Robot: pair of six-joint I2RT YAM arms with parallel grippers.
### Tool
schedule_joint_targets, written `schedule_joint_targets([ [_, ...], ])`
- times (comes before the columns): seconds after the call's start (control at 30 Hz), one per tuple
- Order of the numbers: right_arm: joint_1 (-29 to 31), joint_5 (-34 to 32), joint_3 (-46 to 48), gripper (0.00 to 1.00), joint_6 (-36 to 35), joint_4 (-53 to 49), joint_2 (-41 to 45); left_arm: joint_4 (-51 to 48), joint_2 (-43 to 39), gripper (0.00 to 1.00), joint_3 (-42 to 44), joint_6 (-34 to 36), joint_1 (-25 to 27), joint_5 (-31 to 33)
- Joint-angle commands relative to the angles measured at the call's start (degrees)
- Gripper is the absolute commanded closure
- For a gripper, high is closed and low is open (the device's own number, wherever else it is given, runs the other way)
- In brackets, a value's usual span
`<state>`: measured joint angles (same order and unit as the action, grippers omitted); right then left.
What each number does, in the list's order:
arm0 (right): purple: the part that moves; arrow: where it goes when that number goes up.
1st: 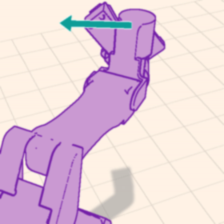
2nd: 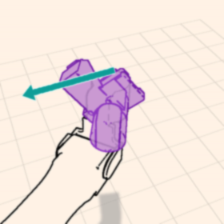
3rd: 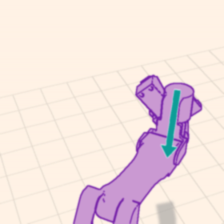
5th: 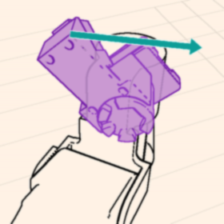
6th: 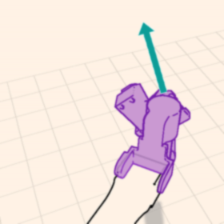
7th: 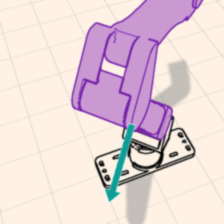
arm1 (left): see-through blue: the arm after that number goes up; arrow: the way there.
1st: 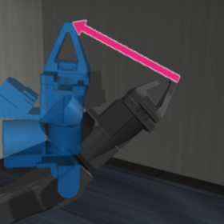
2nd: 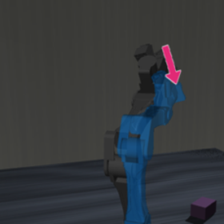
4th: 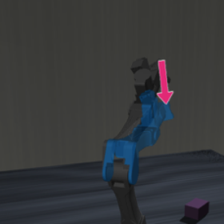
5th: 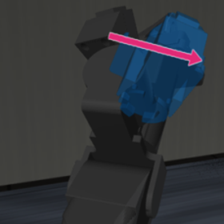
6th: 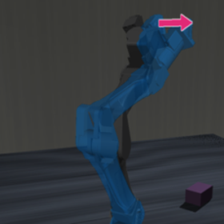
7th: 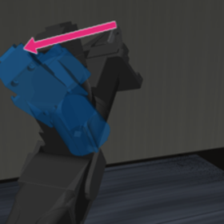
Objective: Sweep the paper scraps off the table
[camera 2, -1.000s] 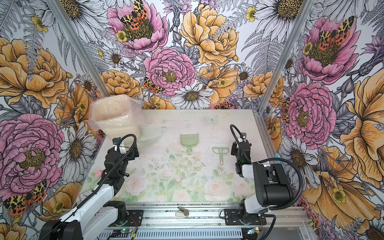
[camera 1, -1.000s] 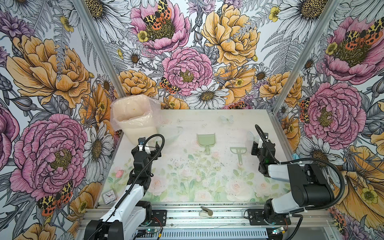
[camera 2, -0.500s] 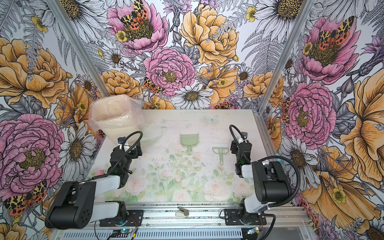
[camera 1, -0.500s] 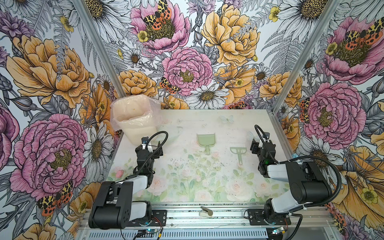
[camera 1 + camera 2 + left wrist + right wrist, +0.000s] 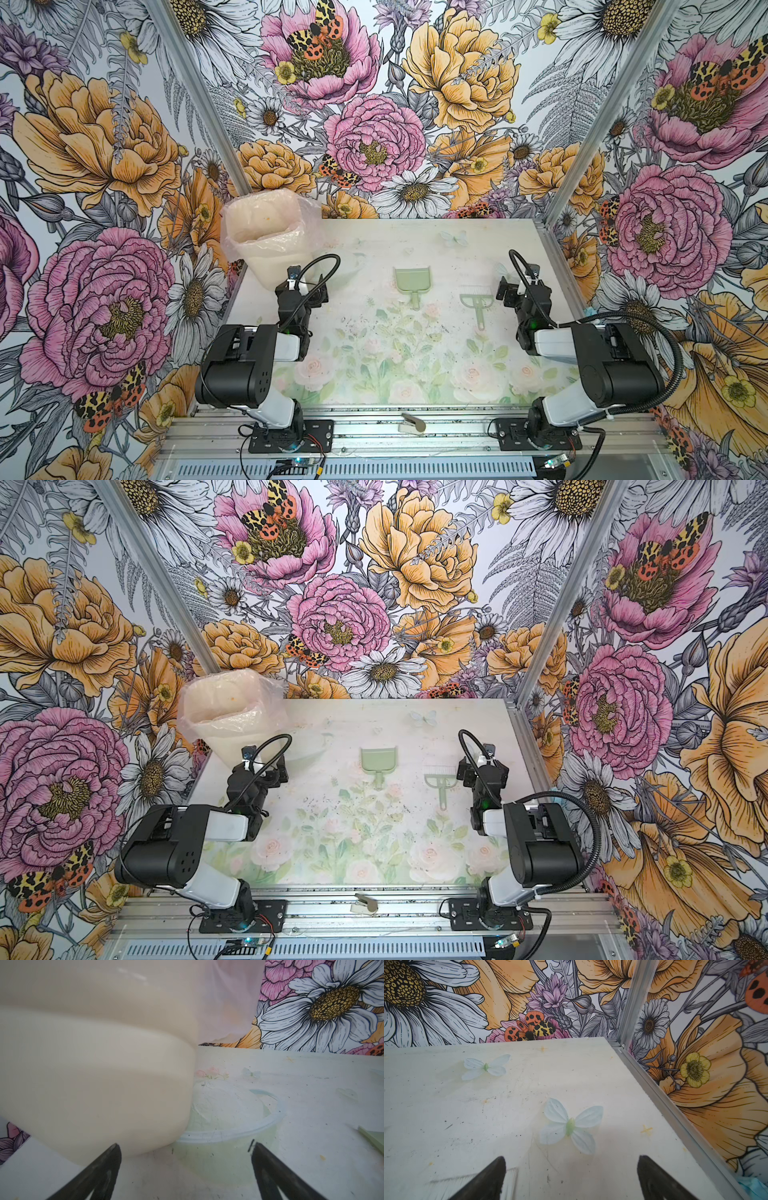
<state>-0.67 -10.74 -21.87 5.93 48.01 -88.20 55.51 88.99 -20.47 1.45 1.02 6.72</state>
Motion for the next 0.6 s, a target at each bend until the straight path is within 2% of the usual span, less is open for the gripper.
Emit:
schedule_joint_targets([
  [0.0,0.40,-0.46,-0.39,0.00,-0.13,1.71,0.40,-1.34,-0.08,0.01,-1.06,-1.15,-1.14,-0.35],
  [0.57,0.36,-0.48,-0.37,0.00,-0.08,1.67,0.46,-1.44,-0.15,0.01,-1.08,-1.58,-1.65,-0.66],
])
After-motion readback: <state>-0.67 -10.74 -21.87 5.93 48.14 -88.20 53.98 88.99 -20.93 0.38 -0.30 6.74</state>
